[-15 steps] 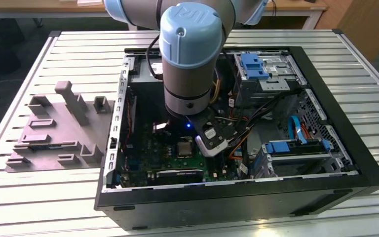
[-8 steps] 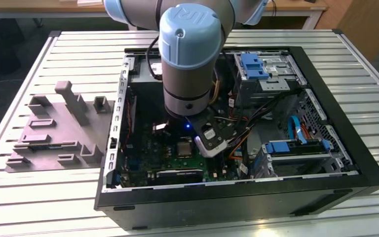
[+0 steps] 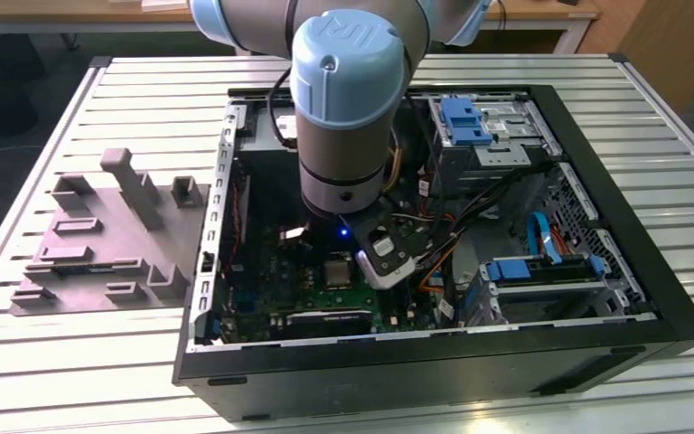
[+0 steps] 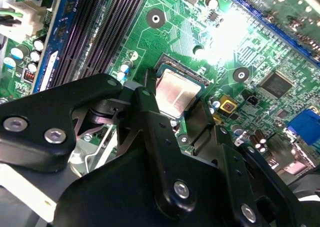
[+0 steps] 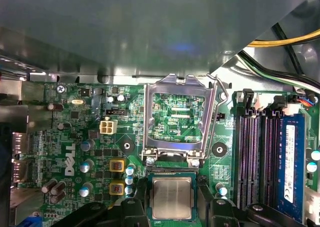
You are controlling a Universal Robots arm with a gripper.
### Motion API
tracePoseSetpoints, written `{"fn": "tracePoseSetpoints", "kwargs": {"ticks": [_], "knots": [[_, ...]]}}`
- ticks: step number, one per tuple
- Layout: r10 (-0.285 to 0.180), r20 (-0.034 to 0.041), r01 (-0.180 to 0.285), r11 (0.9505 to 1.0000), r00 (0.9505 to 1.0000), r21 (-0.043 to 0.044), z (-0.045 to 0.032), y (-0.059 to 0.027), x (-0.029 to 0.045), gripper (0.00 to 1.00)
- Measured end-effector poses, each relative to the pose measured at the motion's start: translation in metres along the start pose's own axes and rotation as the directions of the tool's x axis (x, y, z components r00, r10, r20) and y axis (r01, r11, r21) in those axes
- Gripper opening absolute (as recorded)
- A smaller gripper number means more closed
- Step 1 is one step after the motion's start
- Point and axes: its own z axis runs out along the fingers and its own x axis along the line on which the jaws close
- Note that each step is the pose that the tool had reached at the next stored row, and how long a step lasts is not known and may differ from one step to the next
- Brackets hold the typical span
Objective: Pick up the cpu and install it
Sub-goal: 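Place the cpu into insertion slot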
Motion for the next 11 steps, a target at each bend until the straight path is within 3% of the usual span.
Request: {"fn": "tracePoseSetpoints", "kwargs": {"ticks": [11], "knots": [[0.0,-0.0001,0.0,1.0,1.0,-0.0005,0.0002,0.0001,0.0,0.48]]}}
